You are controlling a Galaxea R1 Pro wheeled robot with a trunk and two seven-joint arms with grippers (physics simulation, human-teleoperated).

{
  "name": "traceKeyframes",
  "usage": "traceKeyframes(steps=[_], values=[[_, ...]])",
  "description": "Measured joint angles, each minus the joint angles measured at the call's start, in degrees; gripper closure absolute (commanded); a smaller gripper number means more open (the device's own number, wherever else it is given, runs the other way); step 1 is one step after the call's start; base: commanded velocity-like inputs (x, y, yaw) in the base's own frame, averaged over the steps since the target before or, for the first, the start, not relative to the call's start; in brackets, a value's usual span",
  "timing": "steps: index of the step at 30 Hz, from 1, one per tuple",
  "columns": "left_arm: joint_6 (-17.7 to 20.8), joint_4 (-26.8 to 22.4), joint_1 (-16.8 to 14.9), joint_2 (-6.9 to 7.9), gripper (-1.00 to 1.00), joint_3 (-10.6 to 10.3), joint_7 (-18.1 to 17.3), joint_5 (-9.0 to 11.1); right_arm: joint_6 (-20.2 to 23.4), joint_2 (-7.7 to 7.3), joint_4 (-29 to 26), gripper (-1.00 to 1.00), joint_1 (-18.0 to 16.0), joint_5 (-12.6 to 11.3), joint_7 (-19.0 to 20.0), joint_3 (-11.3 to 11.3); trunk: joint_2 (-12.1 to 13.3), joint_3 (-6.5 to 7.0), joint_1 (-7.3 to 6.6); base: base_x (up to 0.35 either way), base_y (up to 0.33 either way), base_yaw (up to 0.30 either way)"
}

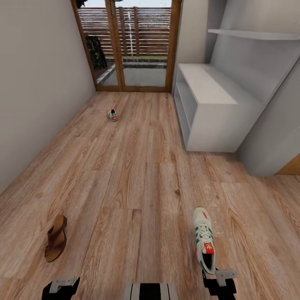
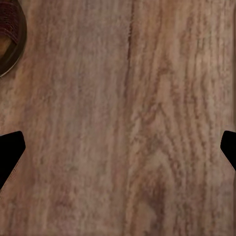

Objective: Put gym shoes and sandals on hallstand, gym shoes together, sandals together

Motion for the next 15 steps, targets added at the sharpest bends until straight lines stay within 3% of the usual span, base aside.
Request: traceKeyframes(steps=[15], values=[[-0.03,1.05,0.0,-0.41,-1.0,0.0,0.17,-0.01,0.0,-0.07,0.02,1.0,0.0,0.09,0.08,0.01,0.2,4.64,-0.39,0.0,0.0,0.0]])
